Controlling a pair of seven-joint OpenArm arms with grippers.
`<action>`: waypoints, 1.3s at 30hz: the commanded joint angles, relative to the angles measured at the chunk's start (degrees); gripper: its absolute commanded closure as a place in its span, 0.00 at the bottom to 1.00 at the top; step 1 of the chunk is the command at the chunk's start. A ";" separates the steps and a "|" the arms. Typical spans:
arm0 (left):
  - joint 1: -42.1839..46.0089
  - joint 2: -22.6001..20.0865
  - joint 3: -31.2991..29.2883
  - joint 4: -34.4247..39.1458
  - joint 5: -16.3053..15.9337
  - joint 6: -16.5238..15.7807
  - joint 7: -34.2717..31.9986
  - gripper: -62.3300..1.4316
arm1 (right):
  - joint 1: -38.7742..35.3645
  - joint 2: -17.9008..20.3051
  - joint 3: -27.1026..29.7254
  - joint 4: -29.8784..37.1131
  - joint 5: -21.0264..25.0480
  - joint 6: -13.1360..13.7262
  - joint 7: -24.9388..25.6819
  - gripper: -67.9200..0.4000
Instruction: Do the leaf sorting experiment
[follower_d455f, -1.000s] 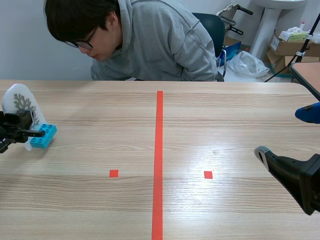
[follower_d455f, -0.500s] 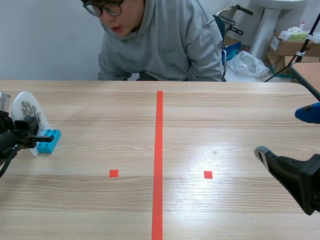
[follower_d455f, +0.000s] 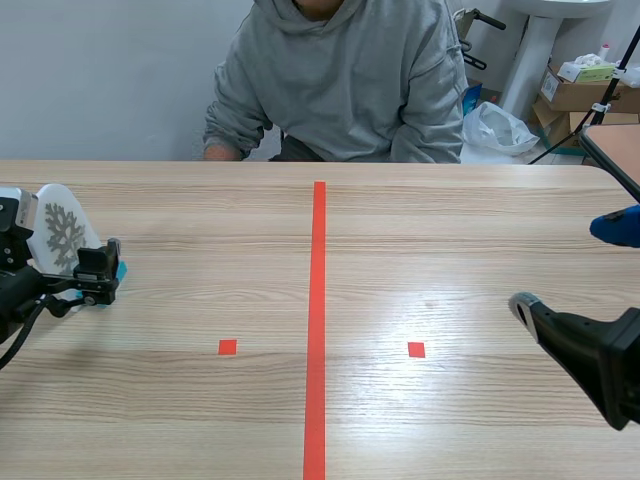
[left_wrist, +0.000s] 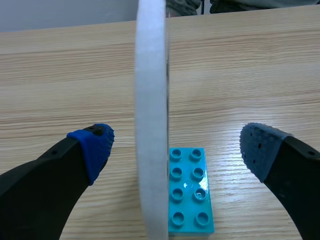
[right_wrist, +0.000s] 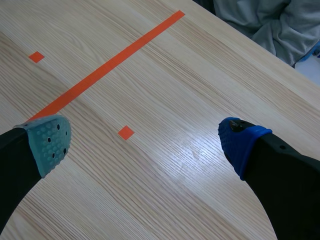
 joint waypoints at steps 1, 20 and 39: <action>-0.81 -0.02 -0.33 0.94 -0.61 -0.33 -1.20 0.07 | 0.55 -0.02 -0.15 0.04 0.61 0.00 0.87 0.11; 2.10 -2.97 -0.55 7.58 -0.52 -0.50 -0.20 0.00 | 0.55 -0.02 -0.15 0.04 0.61 0.00 0.87 0.11; 26.40 -11.78 -6.34 40.41 -0.76 -6.27 3.78 0.00 | 0.52 0.00 -0.15 0.04 0.61 0.00 0.85 0.11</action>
